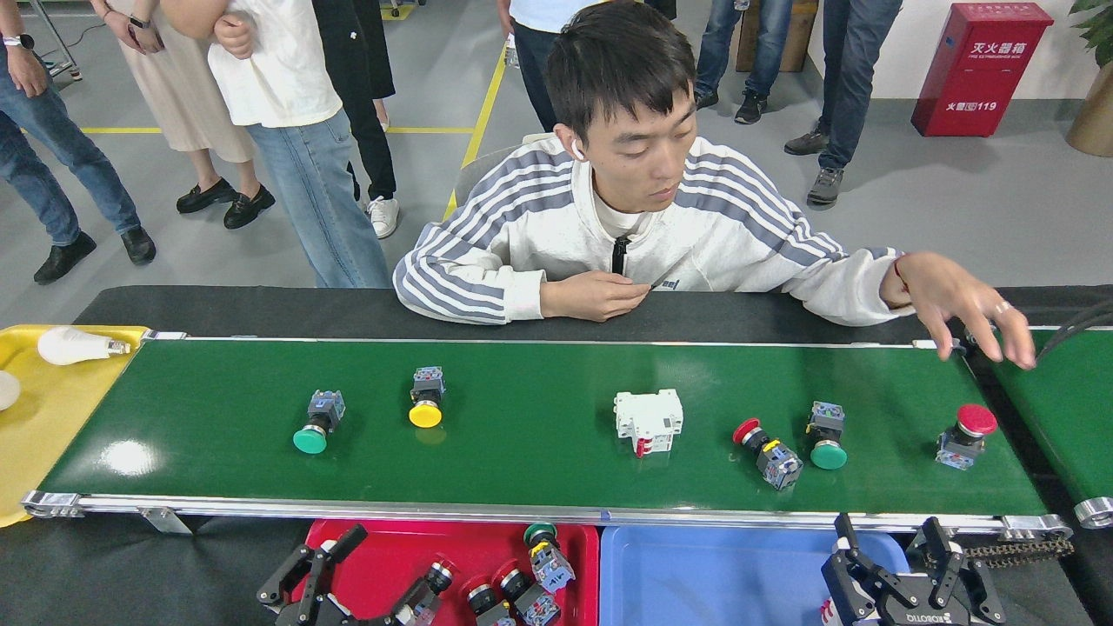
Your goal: Pick switch part from conveyor to tray
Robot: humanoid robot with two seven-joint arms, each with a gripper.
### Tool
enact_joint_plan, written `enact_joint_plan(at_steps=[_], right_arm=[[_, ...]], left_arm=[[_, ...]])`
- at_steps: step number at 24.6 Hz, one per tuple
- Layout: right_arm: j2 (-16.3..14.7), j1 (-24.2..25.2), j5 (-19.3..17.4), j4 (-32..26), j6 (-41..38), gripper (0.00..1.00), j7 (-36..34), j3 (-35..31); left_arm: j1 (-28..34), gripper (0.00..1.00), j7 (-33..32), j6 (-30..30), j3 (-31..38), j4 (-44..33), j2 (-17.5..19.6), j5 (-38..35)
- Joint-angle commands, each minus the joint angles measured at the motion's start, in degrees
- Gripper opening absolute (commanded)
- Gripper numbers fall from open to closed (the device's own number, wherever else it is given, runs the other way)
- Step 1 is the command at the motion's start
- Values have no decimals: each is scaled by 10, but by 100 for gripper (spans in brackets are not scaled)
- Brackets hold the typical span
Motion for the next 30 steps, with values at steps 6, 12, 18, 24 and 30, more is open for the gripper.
enact_joint_plan(at_steps=[6,12,18,24,30], right_arm=[[-31,-71,6,21,1,100,69,95],[-19,-170,23,114,13,100,106,170],[-22,-233,24,184,68,52,106,254],[-24,-236,22,189,64,18,114,264],[-20,-212,21,107,8,10,109,327]], left_arm=[[-55,100,-38,88,62,84,17,2],[-114,100,-39,80,64,136,36,4],[-238,100,-39,59,56,293,72,2],[-294,100,-39,23,56,359,73,1],[-380,96,-36,38,56,476,77,-2]])
